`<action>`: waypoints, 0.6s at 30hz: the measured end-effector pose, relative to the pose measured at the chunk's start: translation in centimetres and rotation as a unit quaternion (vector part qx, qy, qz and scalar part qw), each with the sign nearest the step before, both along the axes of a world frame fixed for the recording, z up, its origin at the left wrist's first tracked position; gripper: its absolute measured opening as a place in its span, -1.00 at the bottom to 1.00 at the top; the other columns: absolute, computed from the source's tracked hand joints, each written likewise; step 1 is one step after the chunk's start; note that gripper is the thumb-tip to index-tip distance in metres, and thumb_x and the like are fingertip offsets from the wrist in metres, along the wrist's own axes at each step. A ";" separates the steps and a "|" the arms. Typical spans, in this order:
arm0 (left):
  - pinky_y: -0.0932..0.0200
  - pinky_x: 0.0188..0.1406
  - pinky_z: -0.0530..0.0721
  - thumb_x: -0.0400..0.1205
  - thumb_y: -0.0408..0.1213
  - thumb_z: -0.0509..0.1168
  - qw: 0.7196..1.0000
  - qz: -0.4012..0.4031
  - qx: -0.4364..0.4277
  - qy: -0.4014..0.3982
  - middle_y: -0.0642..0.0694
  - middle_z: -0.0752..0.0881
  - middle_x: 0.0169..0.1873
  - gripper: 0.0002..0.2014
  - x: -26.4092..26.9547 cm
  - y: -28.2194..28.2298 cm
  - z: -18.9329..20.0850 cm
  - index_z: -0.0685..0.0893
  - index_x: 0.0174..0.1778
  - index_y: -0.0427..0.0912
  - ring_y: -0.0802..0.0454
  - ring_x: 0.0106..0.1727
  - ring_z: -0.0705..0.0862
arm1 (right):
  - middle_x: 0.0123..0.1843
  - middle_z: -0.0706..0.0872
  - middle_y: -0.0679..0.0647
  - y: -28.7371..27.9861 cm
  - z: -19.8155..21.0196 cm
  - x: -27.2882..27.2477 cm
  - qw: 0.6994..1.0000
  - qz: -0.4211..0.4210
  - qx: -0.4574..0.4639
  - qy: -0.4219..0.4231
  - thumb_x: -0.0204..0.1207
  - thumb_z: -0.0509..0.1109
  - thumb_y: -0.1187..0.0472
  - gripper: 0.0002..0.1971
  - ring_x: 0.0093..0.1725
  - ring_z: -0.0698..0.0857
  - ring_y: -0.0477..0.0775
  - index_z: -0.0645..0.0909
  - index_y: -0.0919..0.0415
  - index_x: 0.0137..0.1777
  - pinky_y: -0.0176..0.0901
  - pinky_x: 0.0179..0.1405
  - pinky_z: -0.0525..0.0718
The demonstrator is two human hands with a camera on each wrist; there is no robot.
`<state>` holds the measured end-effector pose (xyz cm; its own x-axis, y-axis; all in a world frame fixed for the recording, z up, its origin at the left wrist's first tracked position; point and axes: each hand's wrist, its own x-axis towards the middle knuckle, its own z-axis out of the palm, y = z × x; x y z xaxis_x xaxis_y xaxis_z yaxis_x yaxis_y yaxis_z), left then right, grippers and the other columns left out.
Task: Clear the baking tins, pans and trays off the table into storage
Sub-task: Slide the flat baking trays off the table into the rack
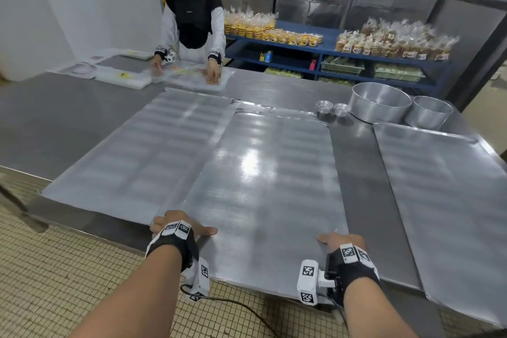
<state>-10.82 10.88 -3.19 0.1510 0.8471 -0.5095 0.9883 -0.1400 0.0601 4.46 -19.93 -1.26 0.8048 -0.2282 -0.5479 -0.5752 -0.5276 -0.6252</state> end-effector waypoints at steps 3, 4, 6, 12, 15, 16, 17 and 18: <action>-0.03 0.21 0.59 -0.21 0.57 0.50 1.000 0.006 0.012 -0.006 -0.20 0.56 0.22 0.29 0.5 1.4 0.2 0.47 0.34 -0.21 -0.18 0.31 0.51 | -0.05 0.74 0.24 1.7 -0.6 1.1 1.000 0.012 0.012 0.010 0.11 0.71 0.19 -0.57 -0.12 0.76 0.27 0.57 0.29 -0.13 0.05 0.01 0.74; -0.03 0.23 0.58 -0.15 0.56 0.52 1.000 0.009 0.015 -0.006 -0.20 0.55 0.22 0.26 0.7 1.8 0.2 0.46 0.35 -0.22 -0.18 0.31 0.50 | -0.04 0.74 0.24 2.2 -0.9 1.5 1.000 0.017 0.008 0.012 0.03 0.72 0.13 -0.50 -0.10 0.76 0.28 0.59 0.27 -0.10 0.09 0.05 0.75; -0.03 0.27 0.56 -0.07 0.53 0.55 1.000 0.013 0.019 -0.007 -0.22 0.53 0.25 0.22 1.3 2.6 0.1 0.43 0.36 -0.23 -0.18 0.32 0.49 | 0.00 0.74 0.22 3.0 -3.4 3.5 1.000 0.022 0.002 0.018 -0.24 0.69 0.01 -0.30 -0.07 0.76 0.31 0.62 0.26 -0.05 0.18 0.10 0.74; -0.06 0.25 0.53 0.00 0.54 0.51 0.999 0.002 0.030 -0.015 -0.25 0.51 0.28 0.22 3.0 5.2 -0.4 0.42 0.41 -0.24 -0.22 0.33 0.46 | -0.03 0.73 0.26 5.5 -9.7 8.3 0.997 0.005 -0.028 0.066 -0.59 0.54 -0.10 0.09 -0.07 0.77 0.30 0.56 0.28 0.15 0.20 0.01 0.78; -0.09 0.30 0.50 -0.07 0.58 0.49 0.999 -0.002 0.037 -0.015 -0.25 0.51 0.31 0.27 3.7 6.4 -1.1 0.44 0.42 -0.23 -0.24 0.37 0.43 | 0.04 0.67 0.32 6.3 -11.0 8.9 0.996 -0.001 -0.034 0.077 -0.54 0.61 -0.07 0.14 0.01 0.72 0.35 0.46 0.34 0.22 0.16 0.08 0.74; -0.10 0.28 0.50 -0.13 0.61 0.46 0.999 -0.008 0.038 -0.007 -0.24 0.52 0.29 0.29 3.9 6.7 -1.6 0.46 0.41 -0.21 -0.25 0.36 0.43 | 0.05 0.65 0.33 6.5 -11.9 9.5 0.996 -0.003 -0.028 0.080 -0.55 0.61 -0.06 0.14 0.02 0.71 0.35 0.42 0.34 0.20 0.17 0.09 0.74; -0.11 0.25 0.50 -0.18 0.64 0.42 0.999 -0.013 0.039 0.001 -0.23 0.52 0.27 0.31 4.1 7.2 -2.3 0.48 0.39 -0.19 -0.25 0.34 0.43 | 0.04 0.65 0.33 6.9 -11.5 9.3 0.996 0.006 -0.029 0.087 -0.60 0.59 -0.06 0.16 0.02 0.70 0.35 0.40 0.34 0.17 0.17 0.08 0.74; -0.12 0.23 0.49 -0.23 0.66 0.38 0.999 -0.018 0.037 0.015 -0.22 0.52 0.25 0.33 4.3 7.6 -3.0 0.51 0.37 -0.17 -0.26 0.32 0.43 | 0.06 0.64 0.33 7.2 -10.4 8.8 0.996 -0.001 -0.028 0.083 -0.62 0.59 -0.07 0.16 0.04 0.68 0.35 0.37 0.34 0.15 0.17 0.09 0.74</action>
